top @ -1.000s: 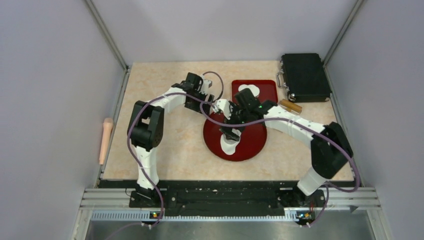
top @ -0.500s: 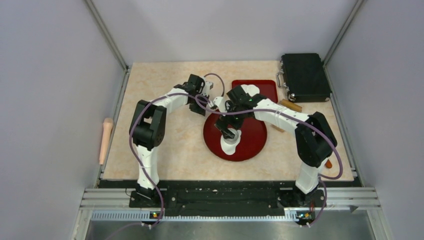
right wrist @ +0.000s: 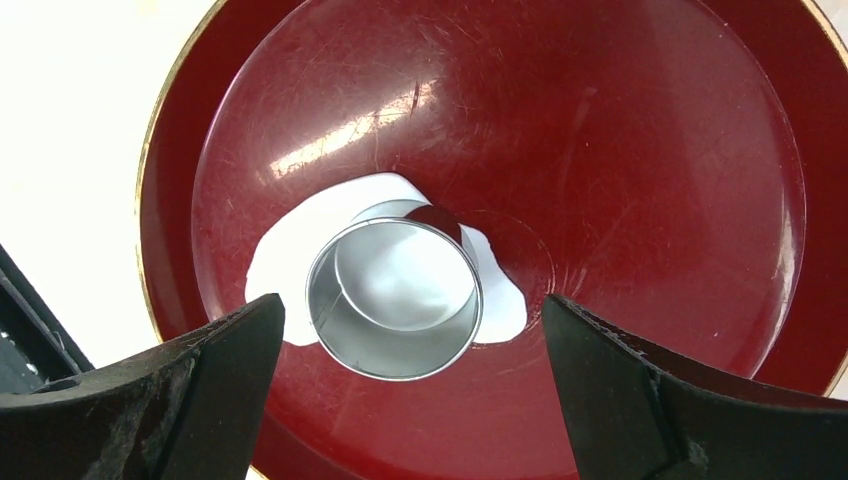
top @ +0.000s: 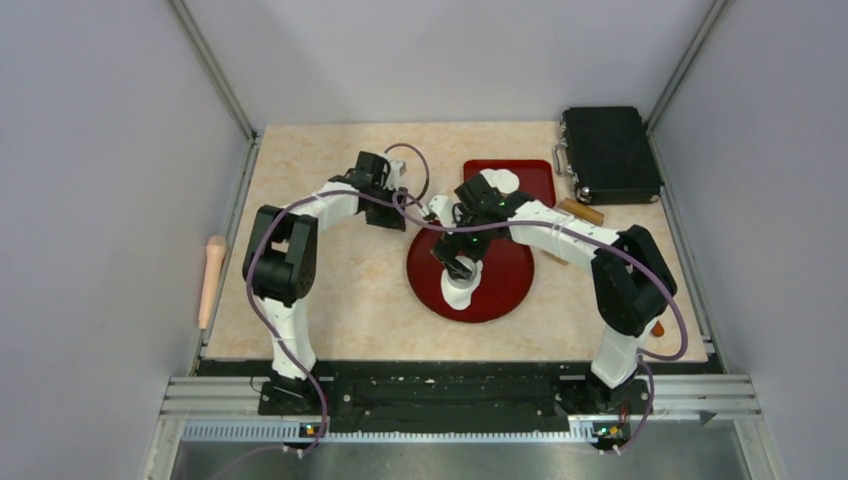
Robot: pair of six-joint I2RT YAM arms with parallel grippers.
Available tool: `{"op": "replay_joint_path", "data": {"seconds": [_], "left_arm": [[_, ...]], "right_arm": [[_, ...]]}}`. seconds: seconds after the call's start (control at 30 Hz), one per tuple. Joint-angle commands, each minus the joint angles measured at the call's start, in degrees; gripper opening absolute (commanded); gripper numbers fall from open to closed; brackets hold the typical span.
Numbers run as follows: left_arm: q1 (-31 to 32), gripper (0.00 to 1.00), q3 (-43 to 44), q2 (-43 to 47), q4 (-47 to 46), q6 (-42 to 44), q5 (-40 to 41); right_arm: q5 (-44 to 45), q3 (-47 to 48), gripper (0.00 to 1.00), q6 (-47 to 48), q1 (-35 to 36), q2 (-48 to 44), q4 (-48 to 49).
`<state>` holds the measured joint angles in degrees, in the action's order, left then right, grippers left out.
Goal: Roll out the dumpling wrappers from the dough
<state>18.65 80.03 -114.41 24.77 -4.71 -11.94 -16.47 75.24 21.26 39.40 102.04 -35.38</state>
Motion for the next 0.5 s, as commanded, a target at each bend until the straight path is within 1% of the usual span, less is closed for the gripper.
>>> {"op": "replay_joint_path", "data": {"seconds": [0.0, 0.1, 0.23, 0.37, 0.47], "left_arm": [[-0.82, 0.51, -1.92, 5.05, -5.94, -1.27, -9.16], [-0.79, 0.55, -2.14, 4.84, -6.45, -1.16, -13.56], [-0.65, 0.58, -2.60, 4.42, -6.85, -0.58, -17.36], [0.12, 0.59, -2.04, 2.90, -5.90, 0.14, -17.07], [1.24, 0.58, -0.61, 0.55, -3.81, 0.67, -15.09]], "right_arm": [[1.60, -0.77, 0.99, -0.59, 1.72, -2.18, 1.67], [3.66, -1.59, 0.99, 0.11, 3.07, -1.98, 1.63], [5.35, -2.23, 0.99, 1.01, 4.01, -1.86, 1.22], [6.59, -2.29, 0.99, 1.59, 4.06, -1.95, 1.31], [6.27, -2.50, 0.97, 1.39, 4.12, -1.88, 1.78]]}}
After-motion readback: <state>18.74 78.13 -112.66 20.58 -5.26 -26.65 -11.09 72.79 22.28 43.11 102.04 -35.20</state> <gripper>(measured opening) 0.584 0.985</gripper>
